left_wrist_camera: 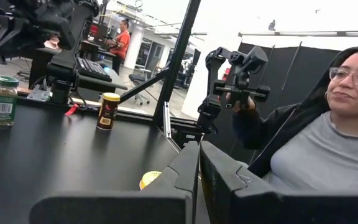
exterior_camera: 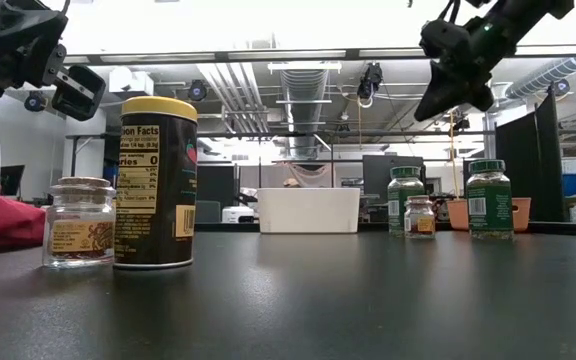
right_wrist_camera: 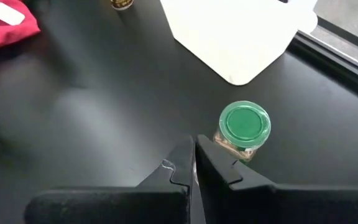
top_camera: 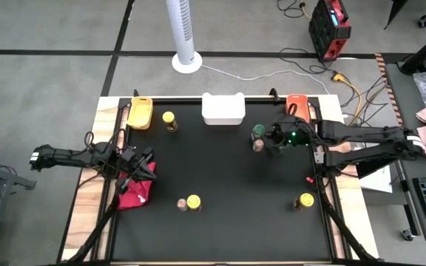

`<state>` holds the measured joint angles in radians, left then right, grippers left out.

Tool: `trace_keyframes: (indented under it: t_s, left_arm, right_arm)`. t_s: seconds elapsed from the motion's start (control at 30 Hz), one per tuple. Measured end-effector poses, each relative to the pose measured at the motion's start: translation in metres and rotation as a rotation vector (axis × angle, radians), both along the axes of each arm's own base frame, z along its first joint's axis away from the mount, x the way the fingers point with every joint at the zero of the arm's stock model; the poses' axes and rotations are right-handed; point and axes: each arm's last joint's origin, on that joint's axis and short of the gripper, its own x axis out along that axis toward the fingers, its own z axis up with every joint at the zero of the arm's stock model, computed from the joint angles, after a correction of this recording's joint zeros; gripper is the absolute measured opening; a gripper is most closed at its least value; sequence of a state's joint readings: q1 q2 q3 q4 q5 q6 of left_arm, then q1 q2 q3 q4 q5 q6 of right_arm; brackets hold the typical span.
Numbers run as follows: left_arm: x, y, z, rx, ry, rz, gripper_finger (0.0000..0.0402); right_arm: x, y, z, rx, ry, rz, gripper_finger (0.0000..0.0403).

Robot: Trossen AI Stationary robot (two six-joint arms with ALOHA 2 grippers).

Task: Sort spices by type
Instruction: Put the left green spice bottle into the white bin

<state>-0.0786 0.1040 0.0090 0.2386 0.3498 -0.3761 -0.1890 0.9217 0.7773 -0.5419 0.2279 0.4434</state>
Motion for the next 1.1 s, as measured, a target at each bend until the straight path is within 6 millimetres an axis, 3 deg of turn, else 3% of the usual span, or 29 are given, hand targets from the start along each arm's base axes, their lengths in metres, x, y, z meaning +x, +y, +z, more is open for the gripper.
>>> trace_keyframes:
  t_s: [0.37, 0.7, 0.83, 1.1]
  left_arm:
    - [0.0, 0.0, 0.002, 0.111, -0.077, 0.022, 0.0]
    - [-0.01, 0.003, 0.032, 0.104, -0.417, 0.13, 0.0]
    - [-0.012, 0.003, 0.036, 0.158, -0.487, 0.164, 0.0]
    - [0.0, 0.007, 0.031, 0.176, -0.402, 0.342, 0.0]
  right_arm:
    - [0.002, 0.0, -0.001, 0.001, 0.001, 0.0, 0.0009]
    - [0.005, -0.001, 0.002, 0.014, -0.05, -0.02, 0.0013]
    - [0.01, -0.003, 0.009, 0.033, -0.082, -0.056, 0.0034]
    - [0.028, -0.011, 0.027, 0.048, 0.014, -0.079, 0.0112]
